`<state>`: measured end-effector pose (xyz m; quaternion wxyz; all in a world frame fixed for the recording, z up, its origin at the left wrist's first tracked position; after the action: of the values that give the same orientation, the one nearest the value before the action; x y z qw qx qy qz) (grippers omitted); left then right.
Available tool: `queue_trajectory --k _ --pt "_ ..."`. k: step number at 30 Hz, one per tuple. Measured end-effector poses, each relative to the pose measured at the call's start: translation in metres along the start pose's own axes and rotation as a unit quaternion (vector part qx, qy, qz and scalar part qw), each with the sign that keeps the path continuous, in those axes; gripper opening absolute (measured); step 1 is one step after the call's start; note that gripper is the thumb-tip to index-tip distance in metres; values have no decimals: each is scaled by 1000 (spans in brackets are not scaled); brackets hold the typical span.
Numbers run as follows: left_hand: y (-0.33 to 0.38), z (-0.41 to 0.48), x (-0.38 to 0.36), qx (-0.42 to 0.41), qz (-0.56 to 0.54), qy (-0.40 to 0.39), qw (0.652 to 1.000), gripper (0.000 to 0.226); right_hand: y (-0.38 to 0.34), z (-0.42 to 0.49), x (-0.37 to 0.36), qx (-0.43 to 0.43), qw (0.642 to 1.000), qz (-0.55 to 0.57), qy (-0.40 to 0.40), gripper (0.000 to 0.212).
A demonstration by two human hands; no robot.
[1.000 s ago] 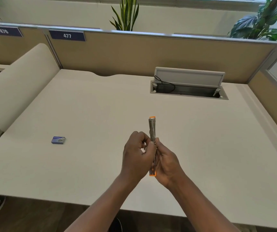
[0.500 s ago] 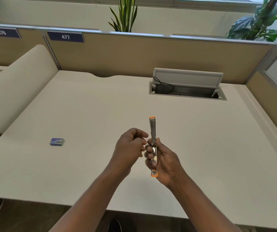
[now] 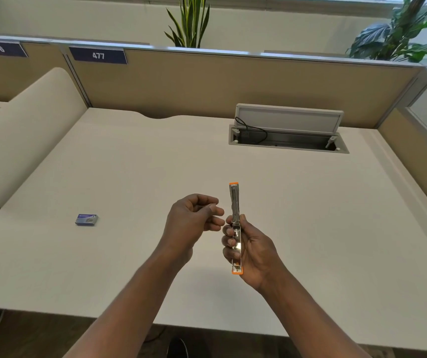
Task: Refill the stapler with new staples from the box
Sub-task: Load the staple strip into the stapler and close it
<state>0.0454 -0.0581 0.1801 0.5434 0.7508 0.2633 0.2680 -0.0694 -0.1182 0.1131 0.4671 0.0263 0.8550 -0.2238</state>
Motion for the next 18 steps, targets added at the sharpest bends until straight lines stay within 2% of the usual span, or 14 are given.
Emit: queue_trajectory --k 5,14,18 --pt "0 3 2 6 -38 -4 999 17 4 4 -1 -2 1000 2 3 29" --pt "-5 13 11 28 -112 -12 993 8 11 10 -9 -7 1000 12 -2 30" --pt "-11 20 16 38 -121 -7 992 17 14 14 -13 -3 1000 13 -5 30"
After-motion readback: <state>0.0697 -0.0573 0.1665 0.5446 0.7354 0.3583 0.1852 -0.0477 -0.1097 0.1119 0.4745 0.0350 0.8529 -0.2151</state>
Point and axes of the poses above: each hand's wrist, its own z-axis towards the middle knuckle, its own x-axis out of the back of the hand, y = z × x, the point moved 10 cm from there along z, towards the middle knuckle, and after that the axes turned 10 degrees about z, right-handed, at the moved point
